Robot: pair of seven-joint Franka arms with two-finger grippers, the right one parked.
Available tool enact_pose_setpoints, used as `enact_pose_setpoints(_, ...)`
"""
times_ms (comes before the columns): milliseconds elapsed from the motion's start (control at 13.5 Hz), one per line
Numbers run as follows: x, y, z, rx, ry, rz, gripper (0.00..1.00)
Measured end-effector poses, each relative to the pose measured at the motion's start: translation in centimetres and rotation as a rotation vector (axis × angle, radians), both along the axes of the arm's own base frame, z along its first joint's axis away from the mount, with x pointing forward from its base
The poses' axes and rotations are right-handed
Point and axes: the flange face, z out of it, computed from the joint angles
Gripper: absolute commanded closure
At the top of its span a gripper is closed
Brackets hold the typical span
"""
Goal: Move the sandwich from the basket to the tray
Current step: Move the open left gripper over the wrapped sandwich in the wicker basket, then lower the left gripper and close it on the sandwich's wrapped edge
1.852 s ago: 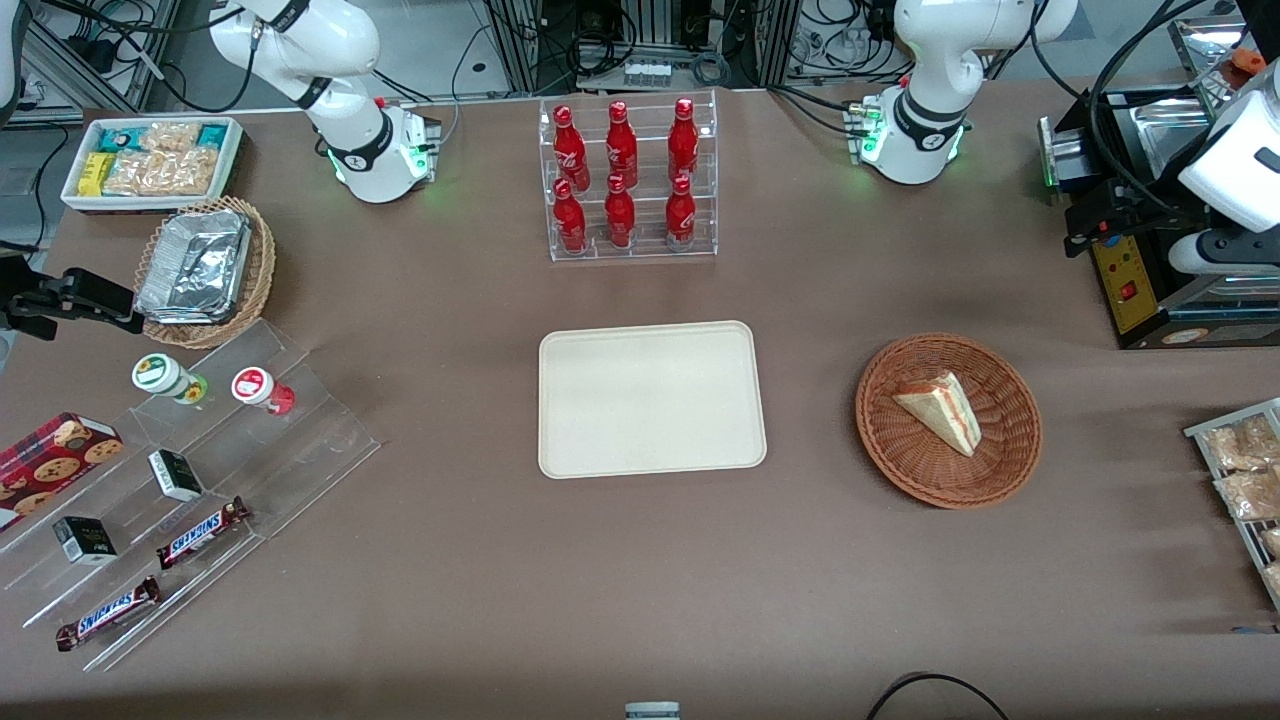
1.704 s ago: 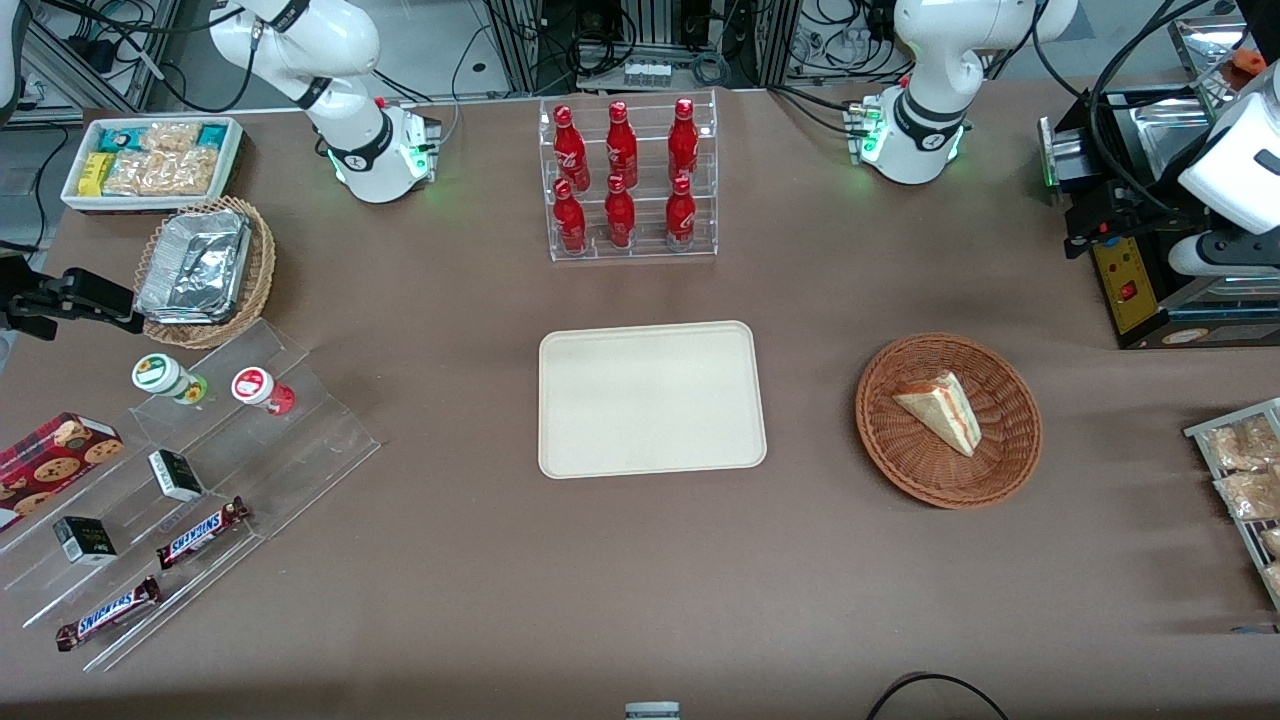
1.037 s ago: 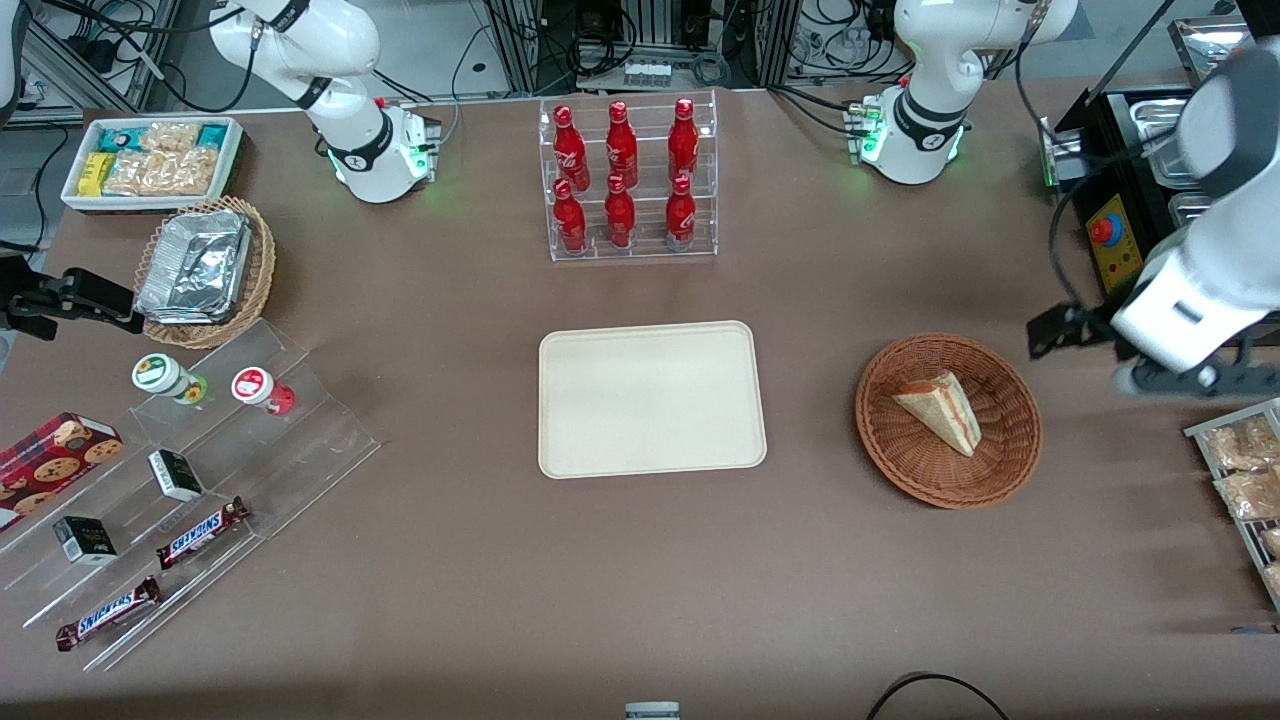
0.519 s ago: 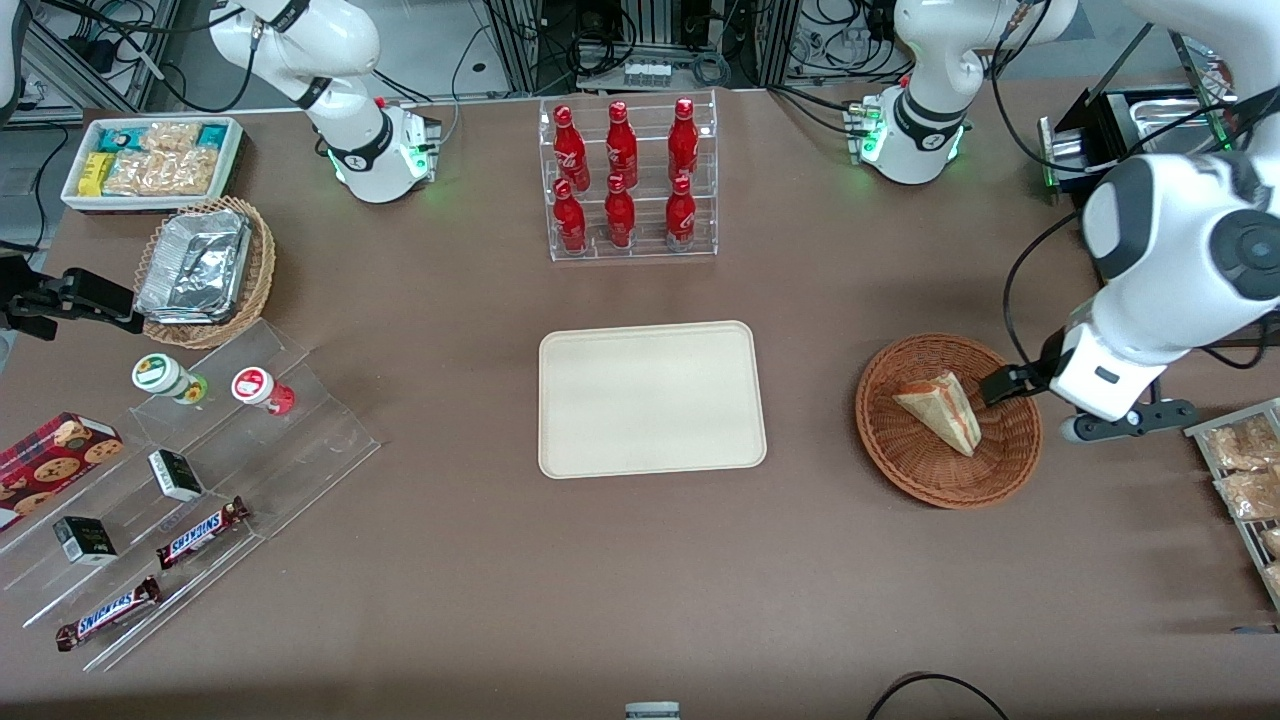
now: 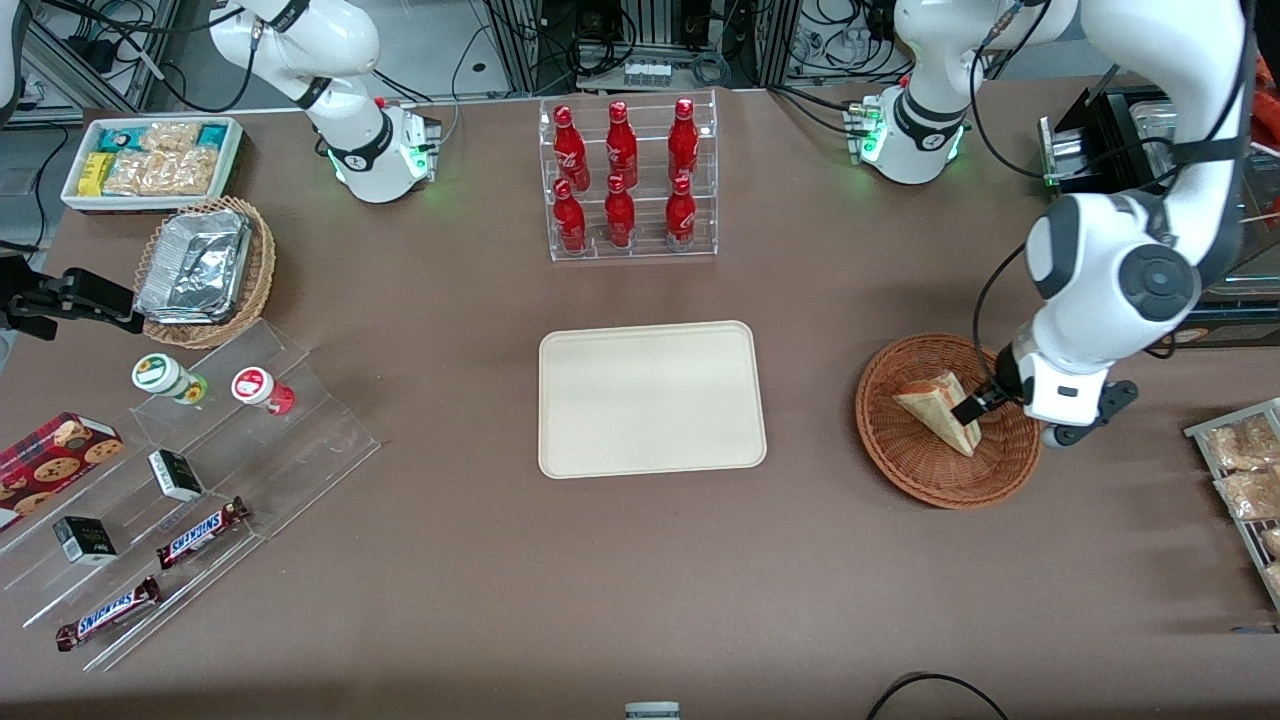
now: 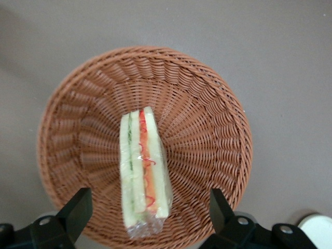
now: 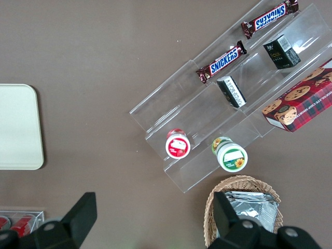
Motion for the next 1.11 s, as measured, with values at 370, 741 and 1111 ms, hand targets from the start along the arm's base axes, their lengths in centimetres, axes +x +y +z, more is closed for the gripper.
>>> enact_pose_setpoints(370, -1.9, -0.8, -4.2, -0.004, 0.002, 0.050, 0.00)
enact_pose_setpoints(741, -2.6, -0.8, -7.6, -0.006, 0.010, 0.057, 0.21)
enact_pose_setpoints(1111, -2.6, -0.8, -8.2, -0.006, 0.019, 0.096, 1.00)
